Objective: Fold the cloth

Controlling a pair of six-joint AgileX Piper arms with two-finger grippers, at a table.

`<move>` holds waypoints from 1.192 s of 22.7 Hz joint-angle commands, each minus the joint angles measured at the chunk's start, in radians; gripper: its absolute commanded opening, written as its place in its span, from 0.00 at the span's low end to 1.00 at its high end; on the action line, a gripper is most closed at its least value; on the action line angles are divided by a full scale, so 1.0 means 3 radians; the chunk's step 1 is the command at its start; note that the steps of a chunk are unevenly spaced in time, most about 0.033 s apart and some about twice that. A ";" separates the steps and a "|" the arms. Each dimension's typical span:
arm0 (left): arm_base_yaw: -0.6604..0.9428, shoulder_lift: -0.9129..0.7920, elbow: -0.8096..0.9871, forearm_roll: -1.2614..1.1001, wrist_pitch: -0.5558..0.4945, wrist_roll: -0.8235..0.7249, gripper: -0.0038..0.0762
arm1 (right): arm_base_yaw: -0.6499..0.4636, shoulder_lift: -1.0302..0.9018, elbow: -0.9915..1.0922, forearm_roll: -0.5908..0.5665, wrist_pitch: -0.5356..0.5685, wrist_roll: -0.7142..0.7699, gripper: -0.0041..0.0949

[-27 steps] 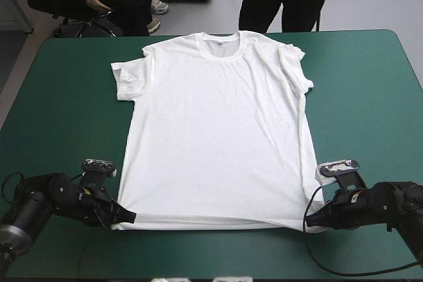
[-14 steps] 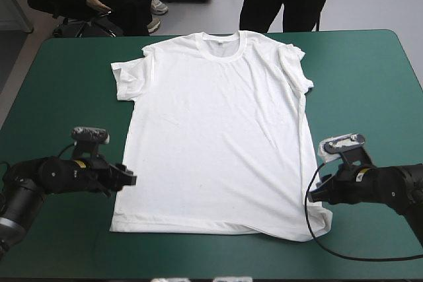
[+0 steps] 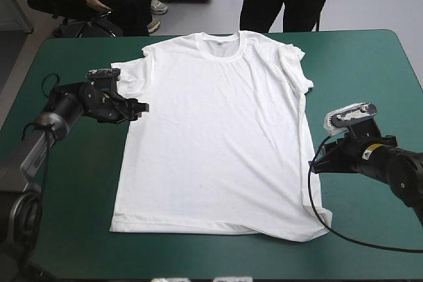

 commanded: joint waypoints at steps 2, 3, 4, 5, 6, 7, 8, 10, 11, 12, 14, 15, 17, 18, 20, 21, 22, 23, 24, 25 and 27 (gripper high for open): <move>0.0094 0.0420 -0.0584 -0.0145 0.0221 -0.0054 0.59 | -0.0023 -0.0036 -0.0125 -0.0005 -0.0161 -0.0078 0.47; 0.0094 0.0500 -0.0672 -0.0159 0.0291 -0.0054 0.58 | -0.0023 -0.0036 -0.0125 -0.0005 -0.0161 -0.0078 0.47; 0.0094 0.0585 -0.0744 -0.0159 0.0326 -0.0027 0.58 | -0.0023 -0.0036 -0.0125 -0.0005 -0.0161 -0.0078 0.47; 0.0094 0.0658 -0.0797 -0.0159 0.0333 -0.0008 0.58 | -0.0023 -0.0036 -0.0125 -0.0005 -0.0161 -0.0078 0.47; 0.0094 0.0708 -0.0833 -0.0159 0.0333 -0.0001 0.58 | -0.0023 -0.0036 -0.0125 -0.0005 -0.0169 -0.0078 0.47; 0.0094 0.0808 -0.0905 -0.0152 0.0311 -0.0001 0.58 | -0.0023 -0.0036 -0.0125 -0.0005 -0.0169 -0.0078 0.47; 0.0094 0.0841 -0.0927 -0.0147 0.0311 -0.0001 0.58 | -0.0023 -0.0036 -0.0125 -0.0005 -0.0169 -0.0078 0.47; 0.0094 0.0883 -0.0947 -0.0131 0.0335 0.0038 0.57 | -0.0023 -0.0036 -0.0125 -0.0005 -0.0169 -0.0078 0.47; 0.0085 0.0893 -0.0947 -0.0131 0.0372 0.0075 0.54 | -0.0023 -0.0036 -0.0125 -0.0005 -0.0169 -0.0078 0.47; 0.0047 0.0892 -0.0947 -0.0137 0.0454 0.0170 0.43 | -0.0023 -0.0036 -0.0125 -0.0005 -0.0196 -0.0078 0.47; -0.0029 0.0894 -0.0947 -0.0131 0.0542 0.0321 0.21 | -0.0023 -0.0036 -0.0125 -0.0034 -0.0286 -0.0078 0.47; -0.0048 0.0894 -0.0947 -0.0119 0.0542 0.0330 0.15 | -0.0023 -0.0036 -0.0125 -0.0042 -0.0316 -0.0078 0.47; -0.0077 0.0900 -0.0947 -0.0083 0.0535 0.0330 0.03 | -0.0023 -0.0029 -0.0125 -0.0082 -0.0353 -0.0047 0.46; -0.0083 0.0912 -0.0947 -0.0038 0.0514 0.0330 0.03 | -0.0023 0.0019 -0.0131 -0.0132 -0.0359 0.0002 0.46; -0.0077 0.0943 -0.0947 0.0067 0.0514 0.0292 0.03 | -0.0023 0.0177 -0.0165 -0.0166 -0.0323 -0.0012 0.47; -0.0077 0.0941 -0.0947 0.0155 0.0514 0.0284 0.03 | -0.0023 0.0289 -0.0222 -0.0166 -0.0322 -0.0087 0.48; -0.0077 0.0941 -0.0947 0.0242 0.0514 0.0278 0.03 | -0.0023 0.0480 -0.0339 -0.0166 -0.0337 -0.0177 0.51; -0.0077 0.0941 -0.0947 0.0298 0.0514 0.0246 0.03 | -0.0023 0.0653 -0.0466 -0.0159 -0.0342 -0.0192 0.53; -0.0077 0.0941 -0.0947 0.0305 0.0514 0.0234 0.03 | -0.0023 0.0907 -0.0671 -0.0191 -0.0342 -0.0192 0.54; -0.0077 0.0941 -0.0947 0.0305 0.0520 0.0234 0.03 | -0.0023 0.1141 -0.0837 -0.0214 -0.0336 -0.0192 0.54; -0.0077 0.0941 -0.0947 0.0276 0.0532 0.0234 0.03 | -0.0023 0.1727 -0.1357 -0.0229 -0.0228 -0.0192 0.55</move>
